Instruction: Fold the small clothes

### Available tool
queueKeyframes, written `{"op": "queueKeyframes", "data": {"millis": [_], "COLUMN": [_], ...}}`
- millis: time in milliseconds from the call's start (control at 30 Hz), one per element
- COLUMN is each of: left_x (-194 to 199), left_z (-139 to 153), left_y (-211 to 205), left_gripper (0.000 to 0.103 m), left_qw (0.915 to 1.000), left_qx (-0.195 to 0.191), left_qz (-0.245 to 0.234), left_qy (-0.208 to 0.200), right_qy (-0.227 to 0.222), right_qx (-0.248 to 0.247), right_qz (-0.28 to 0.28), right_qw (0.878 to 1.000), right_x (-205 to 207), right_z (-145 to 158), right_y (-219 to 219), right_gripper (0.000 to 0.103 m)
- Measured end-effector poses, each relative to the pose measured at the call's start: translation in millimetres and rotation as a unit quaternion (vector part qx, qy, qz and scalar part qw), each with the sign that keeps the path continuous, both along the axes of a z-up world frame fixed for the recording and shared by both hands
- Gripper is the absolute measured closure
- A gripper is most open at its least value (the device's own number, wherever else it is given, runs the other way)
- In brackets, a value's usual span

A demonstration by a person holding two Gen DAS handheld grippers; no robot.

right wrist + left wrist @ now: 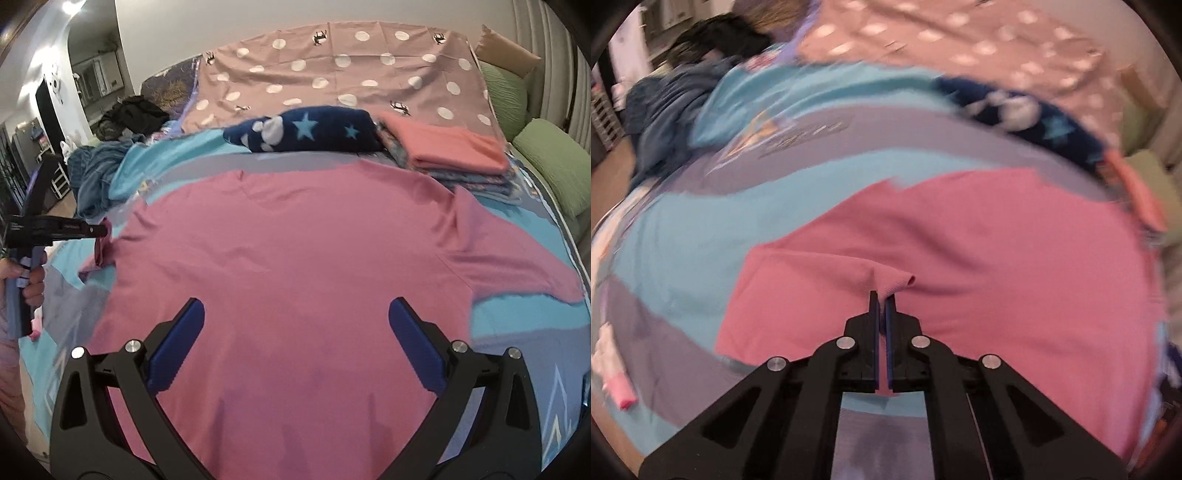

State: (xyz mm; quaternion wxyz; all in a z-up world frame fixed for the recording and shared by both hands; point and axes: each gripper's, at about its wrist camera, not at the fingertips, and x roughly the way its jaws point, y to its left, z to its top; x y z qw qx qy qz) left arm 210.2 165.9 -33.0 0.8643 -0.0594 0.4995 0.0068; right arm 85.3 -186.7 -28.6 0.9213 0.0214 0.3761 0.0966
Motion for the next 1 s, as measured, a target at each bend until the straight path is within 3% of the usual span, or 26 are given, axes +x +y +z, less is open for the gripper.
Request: {"op": "queueKeyframes", "data": {"millis": [100,200,267,333,400,467,533,567,633,733,800,833,867,1000], "left_x": [-7,-12,-12,-11,-9,-6,-3,-1,0,4,9,11,13,23], "left_z": [30,45,47,45,43,40,40,39,38,40,44,47,50,70], "left_y": [-37,-81,-102,-122,-132,-137,-141,-142,-142,-143,-149,-153,-158,-191], "left_gripper": [0.101,0.101,0.101,0.101,0.101,0.101,0.101,0.101,0.101,0.101,0.101,0.101,0.101,0.101], "left_qw": [0.9976,0.9914,0.9884,0.9858,0.9847,0.9843,0.9847,0.9850,0.9852,0.9856,0.9853,0.9849,0.9842,0.9798], "left_qx": [-0.021,-0.030,-0.025,-0.020,-0.020,-0.027,-0.023,-0.023,-0.025,-0.024,-0.024,-0.025,-0.025,-0.019], "left_qz": [-0.059,-0.120,-0.144,-0.162,-0.170,-0.173,-0.171,-0.170,-0.169,-0.167,-0.169,-0.171,-0.175,-0.198], "left_qy": [-0.030,-0.042,-0.042,-0.039,-0.033,-0.025,-0.022,-0.018,-0.011,-0.005,-0.005,-0.005,-0.006,-0.018], "right_qy": [-0.002,0.006,0.012,0.027,0.051,0.071,0.066,0.053,0.040,0.058,0.076,0.086,0.096,0.061], "right_qx": [0.020,0.046,0.066,0.085,0.120,0.158,0.153,0.145,0.137,0.152,0.159,0.152,0.142,0.169], "right_qz": [0.010,0.039,0.067,0.094,0.135,0.169,0.175,0.177,0.191,0.205,0.209,0.213,0.212,0.165], "right_qw": [1.000,0.998,0.996,0.992,0.982,0.970,0.970,0.972,0.971,0.965,0.962,0.961,0.962,0.970], "right_x": [5,9,15,24,33,44,51,54,60,72,78,85,89,89], "right_z": [1,-2,-5,-8,-12,-16,-15,-12,-7,-5,-4,-5,-2,16], "right_y": [6,11,14,18,25,36,49,56,66,81,84,85,82,38], "right_gripper": [0.003,0.012,0.025,0.051,0.057,0.057,0.030,0.026,0.025,0.026,0.065,0.102,0.100,0.101]}}
